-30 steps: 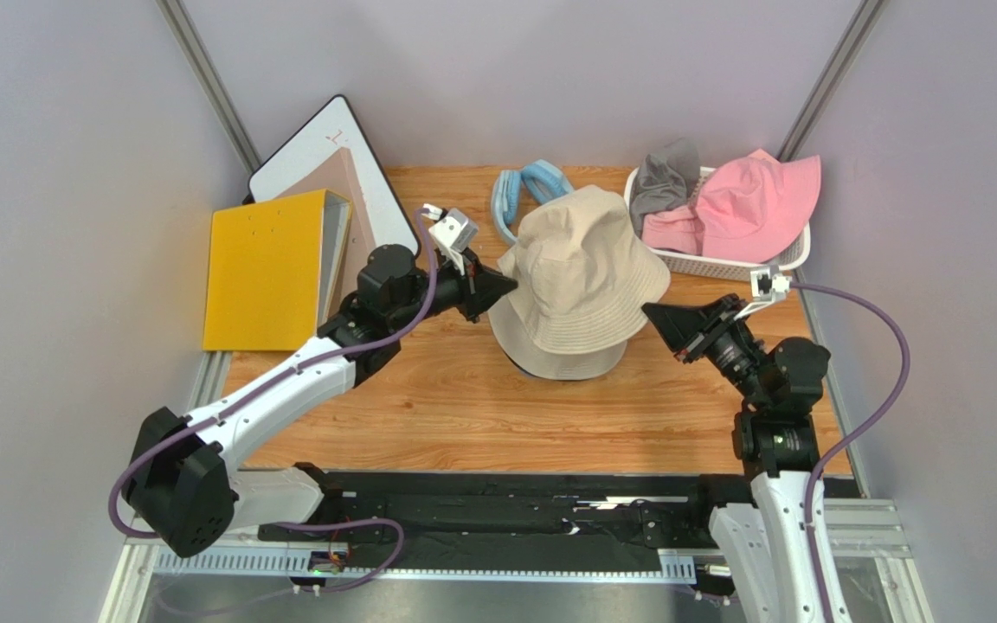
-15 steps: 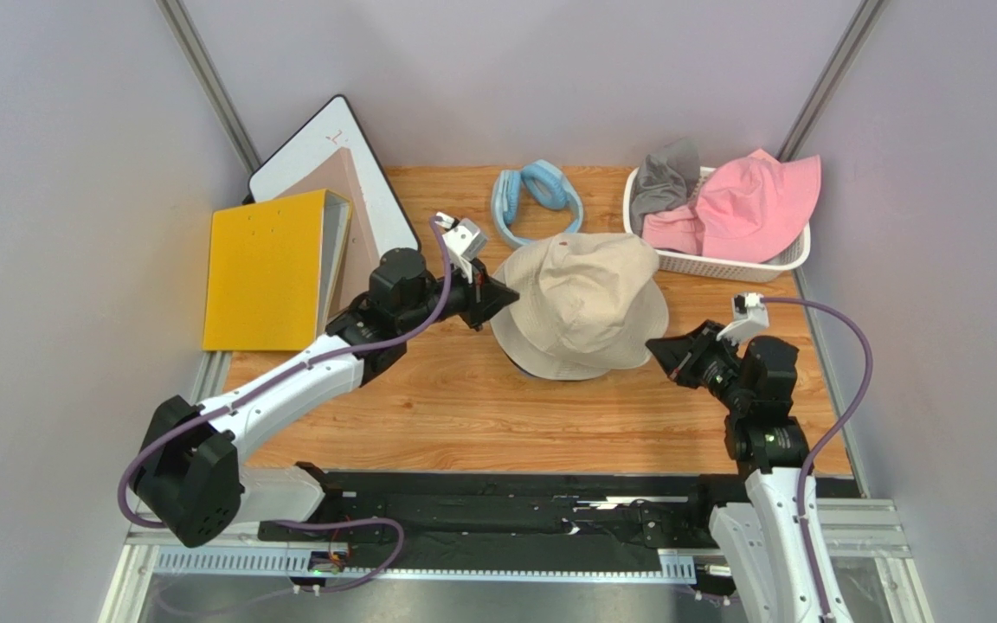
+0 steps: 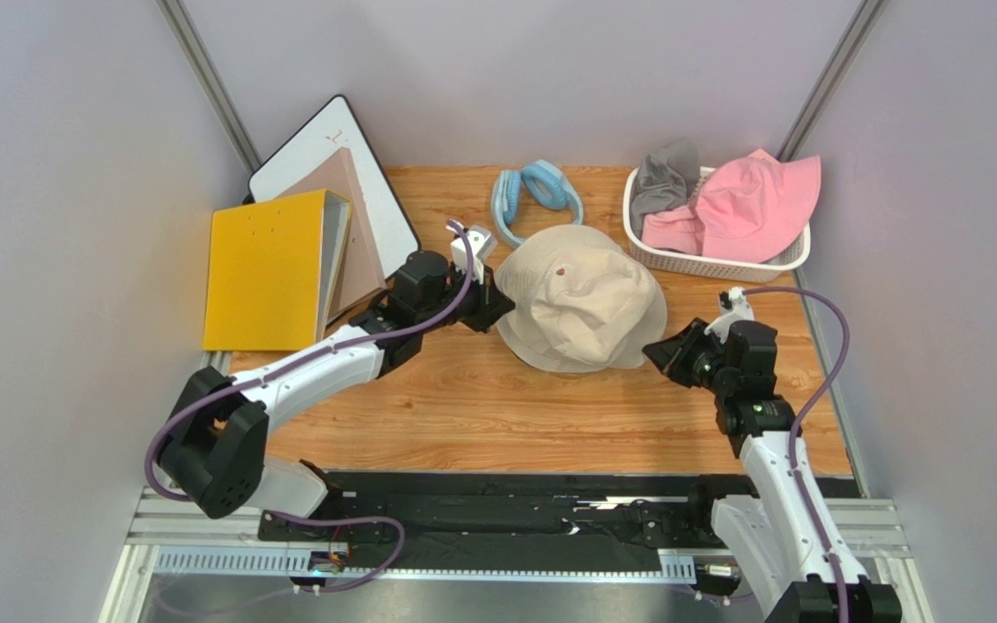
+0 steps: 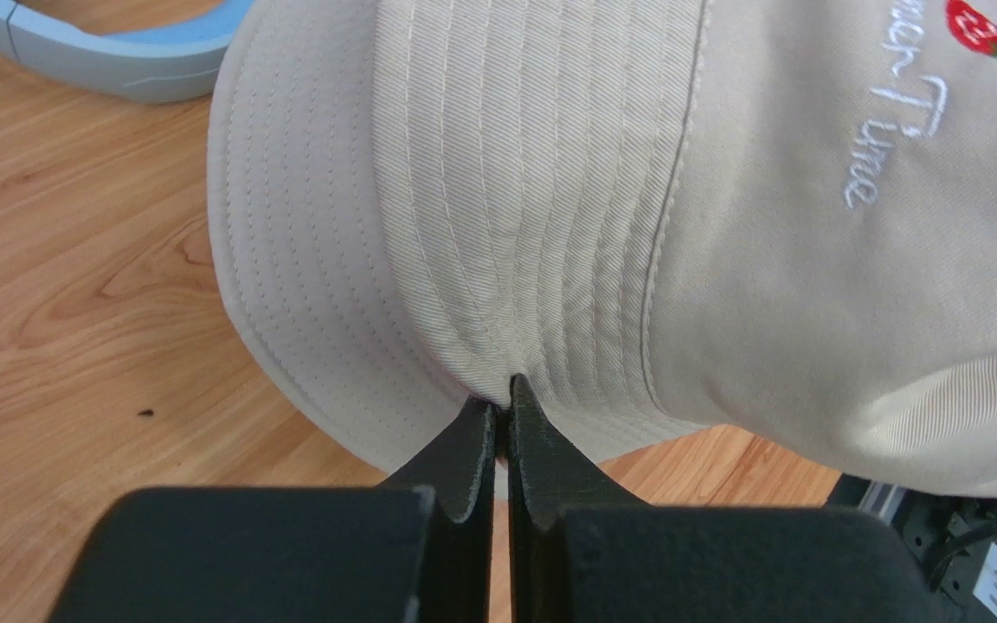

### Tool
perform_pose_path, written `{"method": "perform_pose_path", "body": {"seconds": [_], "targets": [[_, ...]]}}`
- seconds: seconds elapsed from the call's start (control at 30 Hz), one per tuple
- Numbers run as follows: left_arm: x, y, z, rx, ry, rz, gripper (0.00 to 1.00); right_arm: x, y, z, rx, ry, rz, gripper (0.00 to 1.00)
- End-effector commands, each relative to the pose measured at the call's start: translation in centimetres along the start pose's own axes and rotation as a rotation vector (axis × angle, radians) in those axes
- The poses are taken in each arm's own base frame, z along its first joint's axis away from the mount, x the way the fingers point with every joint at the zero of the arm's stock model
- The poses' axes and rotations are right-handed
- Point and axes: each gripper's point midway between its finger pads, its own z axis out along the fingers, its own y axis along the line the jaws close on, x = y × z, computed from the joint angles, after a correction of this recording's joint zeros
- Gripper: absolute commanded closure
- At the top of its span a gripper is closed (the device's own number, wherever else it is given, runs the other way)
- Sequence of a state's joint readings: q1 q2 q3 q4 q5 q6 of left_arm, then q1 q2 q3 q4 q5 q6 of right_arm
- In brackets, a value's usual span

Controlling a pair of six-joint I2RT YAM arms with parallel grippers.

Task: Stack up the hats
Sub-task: Stack the hat on the hat.

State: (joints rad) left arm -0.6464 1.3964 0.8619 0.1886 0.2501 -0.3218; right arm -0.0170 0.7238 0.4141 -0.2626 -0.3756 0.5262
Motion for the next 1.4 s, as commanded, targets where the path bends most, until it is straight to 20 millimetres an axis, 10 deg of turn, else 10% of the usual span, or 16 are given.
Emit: {"method": "perform_pose_path", "body": {"seconds": [0.0,0.33,0.5,0.6,0.73,0.97,1.37], "targets": [[0.6,2.7,0.1,-0.13,0.044,-0.038,1.0,-1.3,0.2,1.1,0.022,-0.04,-0.039,1.0],[0.0,3.9,0.4,-0.115,0.047,-0.112,1.0,-2.9,2.4,1.0,0.001,-0.038,-0.114,0.96],[-1.9,3.6,0.0,-0.094,0.026,-0.139,1.0,-5.0,4.1,-1.3,-0.002,-0.045,-0.194,0.42],[-3.1,3.4,0.0,-0.077,0.004,-0.15,1.0,-6.8,5.0,-2.4,-0.03,-0.072,-0.198,0.33],[-4.2,3.5,0.3,-0.068,0.006,-0.158,1.0,-10.6,6.6,-3.1,-0.163,-0.138,-0.167,0.35],[-4.6,4.3,1.0,-0.083,0.02,-0.158,1.0,-11.5,9.4,-1.2,-0.429,-0.065,-0.184,0.37],[-5.5,4.7,1.2,-0.102,0.029,-0.128,1.0,-11.9,8.5,2.2,-0.592,-0.012,-0.153,0.32]]}}
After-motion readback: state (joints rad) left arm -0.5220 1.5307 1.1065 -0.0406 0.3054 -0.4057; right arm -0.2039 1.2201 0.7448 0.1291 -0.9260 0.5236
